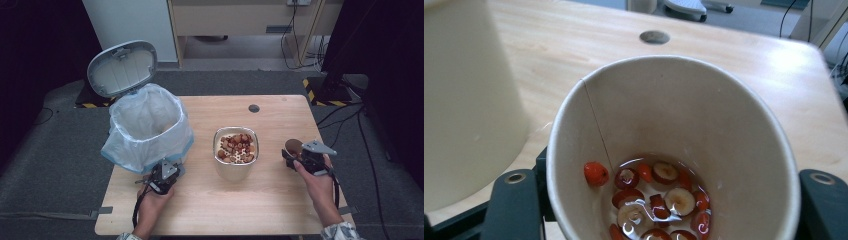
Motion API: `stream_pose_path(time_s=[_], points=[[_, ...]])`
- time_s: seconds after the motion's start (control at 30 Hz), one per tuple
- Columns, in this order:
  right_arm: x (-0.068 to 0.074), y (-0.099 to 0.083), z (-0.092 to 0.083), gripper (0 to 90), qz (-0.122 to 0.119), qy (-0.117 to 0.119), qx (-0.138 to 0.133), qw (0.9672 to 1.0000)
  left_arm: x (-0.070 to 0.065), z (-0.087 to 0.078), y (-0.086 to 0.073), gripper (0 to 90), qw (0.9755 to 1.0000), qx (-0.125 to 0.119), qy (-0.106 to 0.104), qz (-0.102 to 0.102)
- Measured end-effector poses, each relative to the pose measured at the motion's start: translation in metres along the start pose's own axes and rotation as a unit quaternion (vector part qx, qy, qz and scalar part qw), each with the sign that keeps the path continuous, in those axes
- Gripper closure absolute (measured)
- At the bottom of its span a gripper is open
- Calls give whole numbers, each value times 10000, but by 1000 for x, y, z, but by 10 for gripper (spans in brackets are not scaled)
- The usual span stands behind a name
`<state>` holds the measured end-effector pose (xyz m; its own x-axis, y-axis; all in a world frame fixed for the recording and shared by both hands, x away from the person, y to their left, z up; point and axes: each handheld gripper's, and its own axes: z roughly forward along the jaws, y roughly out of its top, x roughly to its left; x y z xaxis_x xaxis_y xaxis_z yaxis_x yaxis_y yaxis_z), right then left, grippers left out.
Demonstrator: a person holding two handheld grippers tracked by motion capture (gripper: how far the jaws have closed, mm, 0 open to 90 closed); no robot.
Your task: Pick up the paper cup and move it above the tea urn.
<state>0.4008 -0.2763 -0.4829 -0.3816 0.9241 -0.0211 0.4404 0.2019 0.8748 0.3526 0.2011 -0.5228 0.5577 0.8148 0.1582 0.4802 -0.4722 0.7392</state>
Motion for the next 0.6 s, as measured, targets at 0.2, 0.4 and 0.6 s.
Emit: stream_pose_path(time_s=[0.2,0.4,0.6], points=[[-25,34,-1,321,-268,-20,-100,9996,-1,0,0,895,10000,-15,22,13],[-45,71,5,323,-521,104,-173,9984,-1,0,0,895,10000,-23,22,5],[-57,97,18,325,-732,347,-214,9965,-1,0,-1,895,10000,-36,36,0]])
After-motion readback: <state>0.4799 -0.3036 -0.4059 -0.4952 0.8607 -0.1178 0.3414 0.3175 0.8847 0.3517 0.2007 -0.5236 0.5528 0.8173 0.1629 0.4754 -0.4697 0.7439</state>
